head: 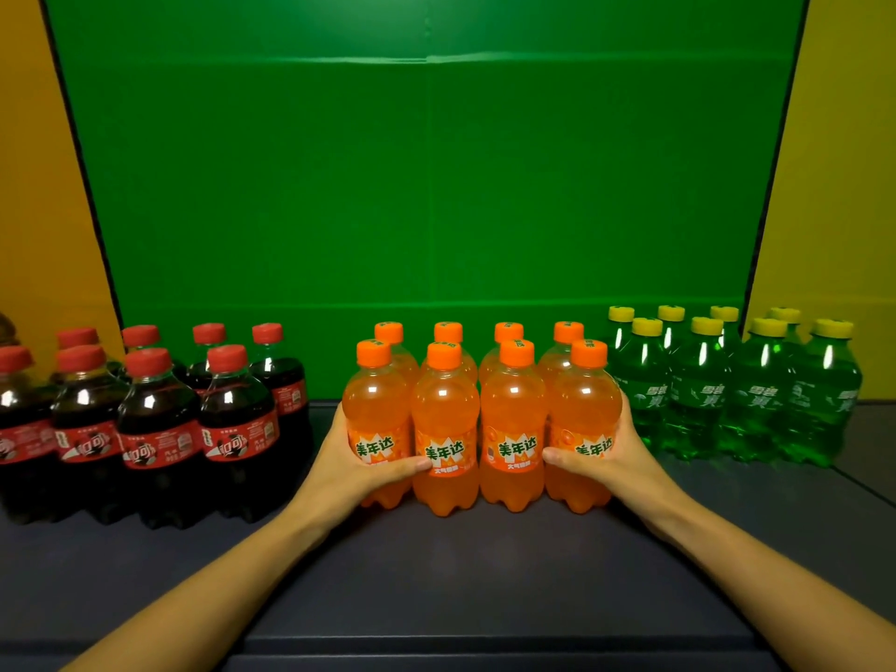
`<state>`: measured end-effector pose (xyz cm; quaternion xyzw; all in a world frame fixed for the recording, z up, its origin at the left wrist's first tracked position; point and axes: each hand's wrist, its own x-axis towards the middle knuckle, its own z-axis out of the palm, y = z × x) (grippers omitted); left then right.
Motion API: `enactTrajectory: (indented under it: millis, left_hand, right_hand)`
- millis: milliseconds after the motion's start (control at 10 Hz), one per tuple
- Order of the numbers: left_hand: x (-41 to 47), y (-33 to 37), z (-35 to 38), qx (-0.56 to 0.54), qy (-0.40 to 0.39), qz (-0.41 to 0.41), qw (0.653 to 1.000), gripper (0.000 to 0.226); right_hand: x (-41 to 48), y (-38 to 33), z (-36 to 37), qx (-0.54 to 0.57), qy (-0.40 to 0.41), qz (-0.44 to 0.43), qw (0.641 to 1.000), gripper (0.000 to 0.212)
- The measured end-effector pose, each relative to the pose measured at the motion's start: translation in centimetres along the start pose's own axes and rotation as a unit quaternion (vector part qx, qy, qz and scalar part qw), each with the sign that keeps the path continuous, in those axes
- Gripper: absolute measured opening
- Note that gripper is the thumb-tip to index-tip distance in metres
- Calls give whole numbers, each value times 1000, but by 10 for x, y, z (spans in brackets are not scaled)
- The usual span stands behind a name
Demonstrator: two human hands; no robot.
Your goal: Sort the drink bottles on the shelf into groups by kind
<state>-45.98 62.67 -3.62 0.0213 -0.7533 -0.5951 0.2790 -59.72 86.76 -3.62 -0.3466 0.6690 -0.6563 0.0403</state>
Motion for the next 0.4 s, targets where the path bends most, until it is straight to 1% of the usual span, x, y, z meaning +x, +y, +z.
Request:
enactTrajectory:
  millis: [100, 200, 300, 400]
  left_hand:
    - [0, 0, 2, 8, 7, 6, 1000, 76]
    - [-1, 1, 1, 21, 13, 0, 1000, 77]
    - [-7, 6, -6, 36, 34, -4, 999, 98]
    - [-17, 17, -11, 72, 74, 19, 994, 117]
  right_hand:
    - [0, -1, 0, -11, 3, 5, 1000, 149]
    - [-1, -4, -2, -32, -4, 16, 999, 149]
    - [-5, -9, -5, -52, -1, 18, 998, 149]
    - [-11, -18, -10, -81, 37, -11, 996, 142]
